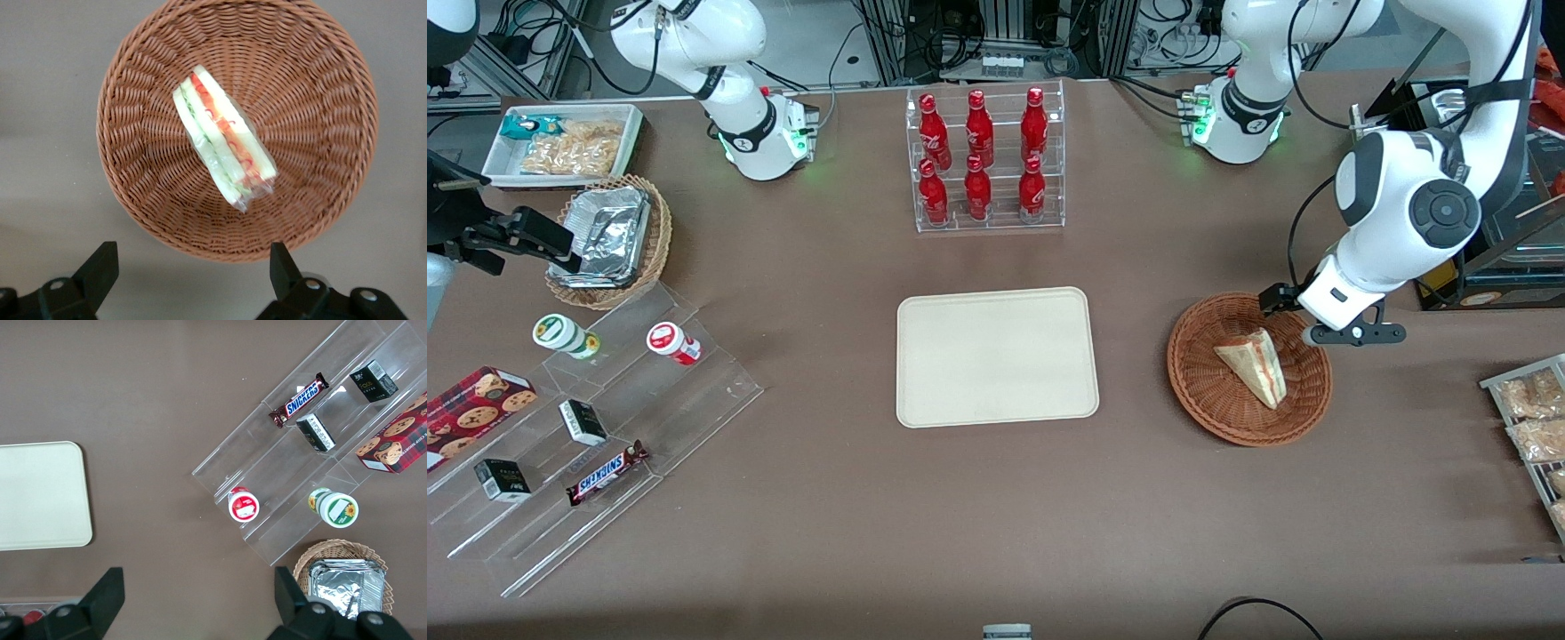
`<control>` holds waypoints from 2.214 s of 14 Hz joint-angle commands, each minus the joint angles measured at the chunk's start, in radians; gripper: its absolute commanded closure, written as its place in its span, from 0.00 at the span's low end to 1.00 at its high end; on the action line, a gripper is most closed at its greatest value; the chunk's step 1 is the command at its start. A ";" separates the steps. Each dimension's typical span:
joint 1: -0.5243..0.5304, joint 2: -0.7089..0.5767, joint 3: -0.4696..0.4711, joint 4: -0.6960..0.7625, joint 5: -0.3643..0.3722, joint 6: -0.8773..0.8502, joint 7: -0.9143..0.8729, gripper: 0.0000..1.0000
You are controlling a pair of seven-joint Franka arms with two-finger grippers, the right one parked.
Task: Place sandwich from basket to tray
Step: 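Lower the open left gripper and close it on the wrapped sandwich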
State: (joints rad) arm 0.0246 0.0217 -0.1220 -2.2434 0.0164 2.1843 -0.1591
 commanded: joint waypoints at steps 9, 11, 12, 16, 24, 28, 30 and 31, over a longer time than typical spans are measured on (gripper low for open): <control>-0.025 0.109 -0.014 -0.028 0.004 0.232 -0.744 0.00; -0.025 0.132 -0.014 -0.030 0.004 0.256 -0.744 0.00; -0.025 0.144 -0.014 -0.028 0.002 0.268 -0.744 0.00; -0.026 0.205 -0.014 -0.028 0.002 0.328 -0.746 0.00; -0.035 0.222 -0.016 -0.021 0.002 0.316 -0.728 0.93; -0.037 0.192 -0.016 0.013 0.002 0.258 -0.671 0.99; -0.040 0.181 -0.022 0.059 -0.001 0.157 -0.561 0.99; -0.052 0.182 -0.043 0.083 0.000 0.112 -0.489 0.99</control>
State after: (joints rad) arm -0.0083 0.2264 -0.1438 -2.2017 0.0171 2.3822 -0.7442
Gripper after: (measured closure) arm 0.744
